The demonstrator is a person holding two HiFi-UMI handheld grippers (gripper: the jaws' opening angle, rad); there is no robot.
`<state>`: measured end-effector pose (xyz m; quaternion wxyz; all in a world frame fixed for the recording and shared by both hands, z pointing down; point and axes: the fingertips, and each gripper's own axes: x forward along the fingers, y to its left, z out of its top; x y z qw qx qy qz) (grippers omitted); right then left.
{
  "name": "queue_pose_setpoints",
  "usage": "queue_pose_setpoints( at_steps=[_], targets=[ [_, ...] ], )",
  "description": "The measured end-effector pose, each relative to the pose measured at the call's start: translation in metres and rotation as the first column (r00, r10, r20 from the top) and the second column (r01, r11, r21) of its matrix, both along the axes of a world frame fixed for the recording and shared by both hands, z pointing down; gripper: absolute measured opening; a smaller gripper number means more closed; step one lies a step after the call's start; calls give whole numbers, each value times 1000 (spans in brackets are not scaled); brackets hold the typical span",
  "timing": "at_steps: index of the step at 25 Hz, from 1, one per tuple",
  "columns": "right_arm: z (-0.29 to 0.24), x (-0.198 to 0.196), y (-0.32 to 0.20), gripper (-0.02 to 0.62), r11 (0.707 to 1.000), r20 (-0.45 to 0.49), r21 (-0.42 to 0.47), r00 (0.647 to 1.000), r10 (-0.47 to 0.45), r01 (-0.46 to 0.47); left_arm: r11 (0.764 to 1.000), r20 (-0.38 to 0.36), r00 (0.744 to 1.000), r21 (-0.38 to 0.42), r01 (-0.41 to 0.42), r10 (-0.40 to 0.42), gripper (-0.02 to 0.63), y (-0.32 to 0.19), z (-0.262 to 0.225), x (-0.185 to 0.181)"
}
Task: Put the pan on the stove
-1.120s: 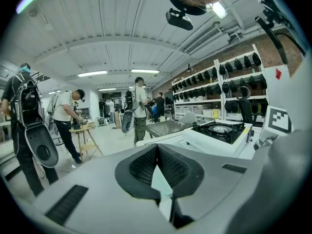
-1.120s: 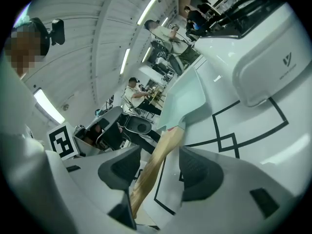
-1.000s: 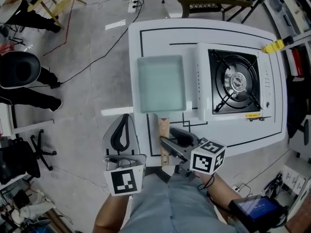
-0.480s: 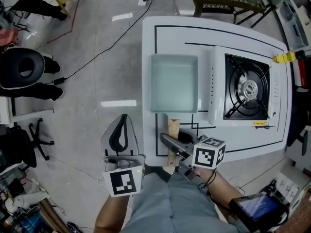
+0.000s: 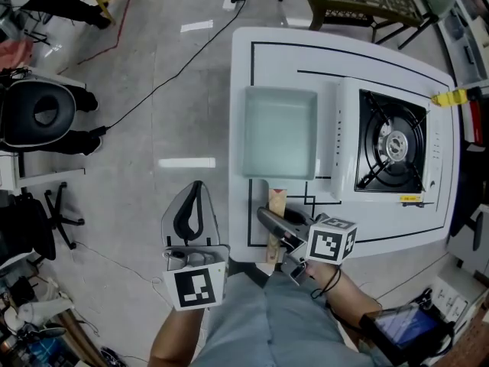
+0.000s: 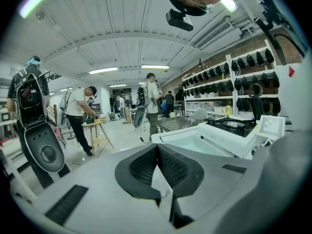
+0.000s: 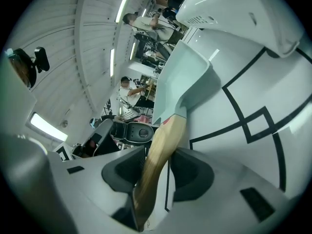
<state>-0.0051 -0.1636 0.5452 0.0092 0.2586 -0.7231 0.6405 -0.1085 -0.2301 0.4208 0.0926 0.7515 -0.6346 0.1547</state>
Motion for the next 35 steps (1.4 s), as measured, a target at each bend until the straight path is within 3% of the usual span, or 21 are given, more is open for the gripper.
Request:
queue_pose_setpoints(
  at_steps=[13, 35],
  targets=[
    [1, 7, 0, 133, 992, 118, -79, 987, 109, -101, 1000, 8, 1000, 12, 0, 0, 18, 7, -9, 0],
    [-34, 10, -4, 127, 994, 195, -40, 975, 104, -98, 999, 22, 1000, 45, -15, 14, 18, 17, -26, 16]
  ],
)
